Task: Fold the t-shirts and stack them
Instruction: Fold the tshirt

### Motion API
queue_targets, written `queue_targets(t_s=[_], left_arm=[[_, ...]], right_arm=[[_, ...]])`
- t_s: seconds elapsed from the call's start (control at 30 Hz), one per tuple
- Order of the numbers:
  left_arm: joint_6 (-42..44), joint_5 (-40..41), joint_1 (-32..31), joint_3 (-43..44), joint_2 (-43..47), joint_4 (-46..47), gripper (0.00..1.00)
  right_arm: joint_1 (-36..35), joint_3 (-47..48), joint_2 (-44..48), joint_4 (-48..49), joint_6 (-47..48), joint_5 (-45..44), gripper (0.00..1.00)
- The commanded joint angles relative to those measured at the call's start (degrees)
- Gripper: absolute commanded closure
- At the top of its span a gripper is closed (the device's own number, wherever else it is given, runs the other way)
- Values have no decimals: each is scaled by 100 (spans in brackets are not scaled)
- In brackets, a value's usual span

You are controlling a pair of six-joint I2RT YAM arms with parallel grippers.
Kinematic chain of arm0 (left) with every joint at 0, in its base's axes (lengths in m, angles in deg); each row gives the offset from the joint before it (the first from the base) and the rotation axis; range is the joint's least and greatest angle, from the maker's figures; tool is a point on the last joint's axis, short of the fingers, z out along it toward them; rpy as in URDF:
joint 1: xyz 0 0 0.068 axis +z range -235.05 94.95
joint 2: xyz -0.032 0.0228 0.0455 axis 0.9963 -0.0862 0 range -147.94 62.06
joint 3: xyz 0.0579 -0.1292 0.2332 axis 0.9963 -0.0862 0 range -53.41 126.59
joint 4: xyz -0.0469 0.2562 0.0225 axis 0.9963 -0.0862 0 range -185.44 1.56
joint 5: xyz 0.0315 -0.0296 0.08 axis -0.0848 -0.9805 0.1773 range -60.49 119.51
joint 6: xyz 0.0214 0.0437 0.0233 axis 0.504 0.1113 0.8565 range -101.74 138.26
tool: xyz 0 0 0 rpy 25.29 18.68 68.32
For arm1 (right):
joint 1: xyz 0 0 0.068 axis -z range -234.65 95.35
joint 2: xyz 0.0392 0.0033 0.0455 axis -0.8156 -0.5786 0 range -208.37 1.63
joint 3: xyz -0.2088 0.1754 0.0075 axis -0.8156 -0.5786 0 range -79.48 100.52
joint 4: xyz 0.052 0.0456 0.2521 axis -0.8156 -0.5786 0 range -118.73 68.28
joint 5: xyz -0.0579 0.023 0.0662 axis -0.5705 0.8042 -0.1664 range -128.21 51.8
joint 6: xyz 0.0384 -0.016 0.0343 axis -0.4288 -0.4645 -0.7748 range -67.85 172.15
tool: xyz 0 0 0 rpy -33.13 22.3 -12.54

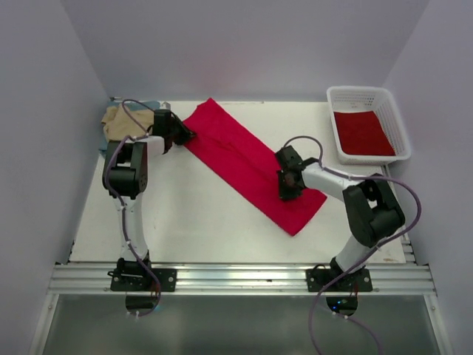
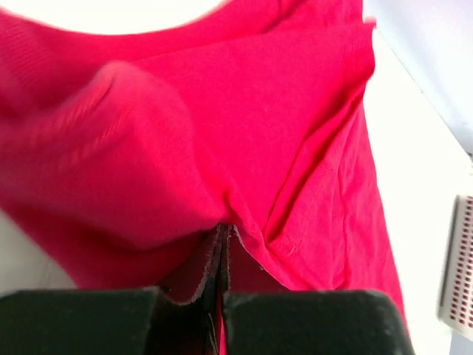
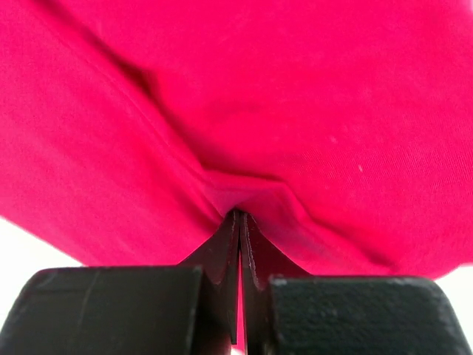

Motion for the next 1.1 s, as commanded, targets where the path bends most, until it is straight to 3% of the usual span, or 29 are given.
queue_targets(t_s=[0.0, 0.17, 0.3, 0.43, 0.6, 0.77, 0.9, 1.0, 1.03, 1.07], left_arm=[[168, -818, 146, 706, -520, -204, 100], [10, -1901, 164, 1418, -1266, 24, 100], [-359, -2841, 164, 1770, -1768, 577, 100], [-658, -3211, 120, 2112, -2076, 815, 100], [-799, -3528, 50, 2552, -2419, 842, 100], [-1124, -3774, -21, 3255, -2840, 895, 100], [-1300, -4011, -73, 3686, -2938, 1105, 100], [-1327, -4213, -65, 3495, -2518, 1597, 100], [-1248, -4196, -56, 3397, -2090, 1667, 95], [-1108, -4144, -47, 3266, -1824, 1686, 81]], right_arm=[[-476, -966, 145, -816, -254, 1041, 100], [-1294, -1626, 691, -394, -886, 1851, 100], [-2557, -1671, 1051, -218, -1492, 2054, 100], [-3439, -1504, 1061, 213, -2230, 2335, 100], [-4256, -759, 596, 442, -2434, 2282, 100], [-4495, -133, 33, 609, -2373, 2432, 100], [-4513, 655, 171, 136, -1813, 1881, 100], [-4504, 1445, 496, -392, -1293, 1206, 100], [-4495, 1676, 576, -689, -900, 879, 100], [-4495, 1904, 620, -831, -696, 633, 100]])
